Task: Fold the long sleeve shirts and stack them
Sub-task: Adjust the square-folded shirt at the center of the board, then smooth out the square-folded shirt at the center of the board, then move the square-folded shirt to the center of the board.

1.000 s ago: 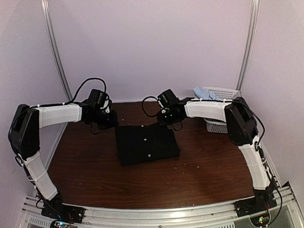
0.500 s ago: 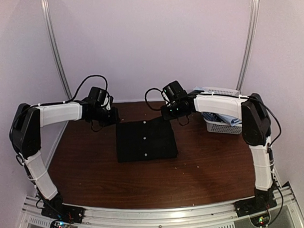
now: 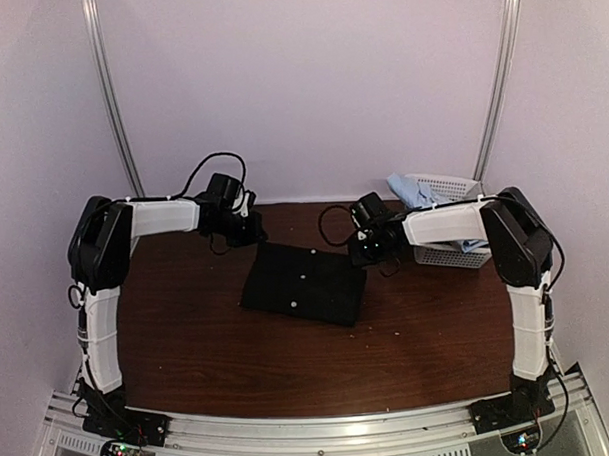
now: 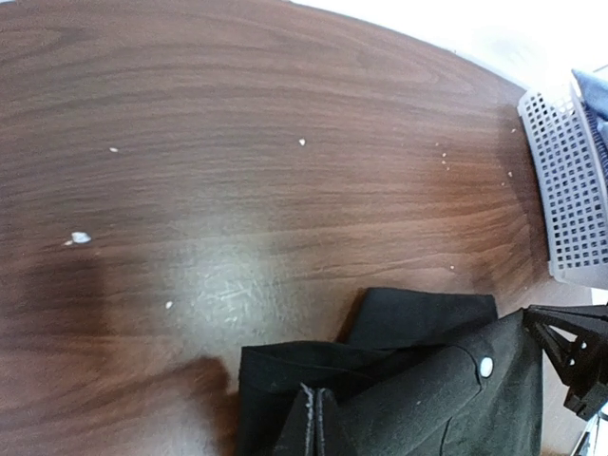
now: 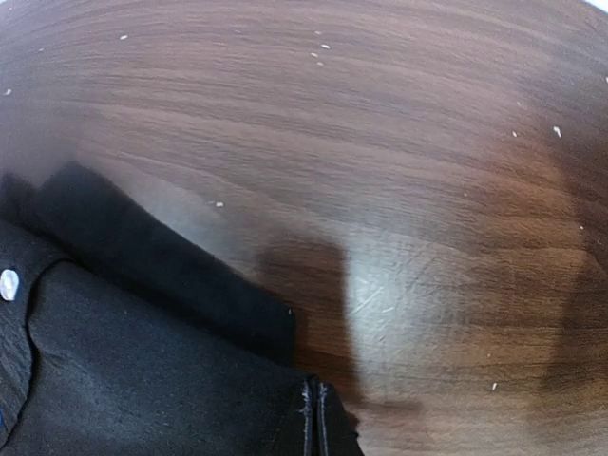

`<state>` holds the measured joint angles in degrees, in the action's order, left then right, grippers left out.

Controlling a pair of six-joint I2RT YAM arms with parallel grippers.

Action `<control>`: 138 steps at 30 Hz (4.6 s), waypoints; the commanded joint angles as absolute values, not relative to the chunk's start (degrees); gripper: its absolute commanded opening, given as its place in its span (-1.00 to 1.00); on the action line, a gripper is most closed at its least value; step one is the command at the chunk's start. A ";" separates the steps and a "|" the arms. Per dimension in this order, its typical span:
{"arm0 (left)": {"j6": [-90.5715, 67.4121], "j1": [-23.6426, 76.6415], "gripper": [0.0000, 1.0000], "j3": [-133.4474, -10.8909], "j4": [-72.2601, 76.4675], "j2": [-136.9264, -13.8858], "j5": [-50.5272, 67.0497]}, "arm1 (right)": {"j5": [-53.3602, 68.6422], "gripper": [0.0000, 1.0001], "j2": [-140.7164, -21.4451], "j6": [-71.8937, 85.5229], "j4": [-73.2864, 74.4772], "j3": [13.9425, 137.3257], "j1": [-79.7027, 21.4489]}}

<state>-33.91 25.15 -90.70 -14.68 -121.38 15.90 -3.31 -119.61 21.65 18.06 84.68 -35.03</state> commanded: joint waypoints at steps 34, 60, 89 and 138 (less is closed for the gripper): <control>-27.07 21.10 0.13 -95.14 -23.78 -121.07 19.75 | -12.70 -0.08 -111.43 24.78 25.26 85.62 -40.99; -30.22 26.68 -0.28 -122.20 -28.21 -146.97 19.53 | -6.16 -0.24 -108.25 29.48 11.40 58.17 -47.90; -26.37 26.95 0.22 -80.55 -23.47 -114.68 24.72 | 1.24 0.08 -109.60 26.87 14.07 69.50 -33.97; -40.56 22.56 -0.10 -46.92 -18.30 -86.97 19.77 | -2.22 -0.28 -114.11 20.74 26.63 86.90 -46.61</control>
<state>-40.66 24.47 -44.86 -21.89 -84.33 16.73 -0.47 -118.89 20.34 25.89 91.35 -42.44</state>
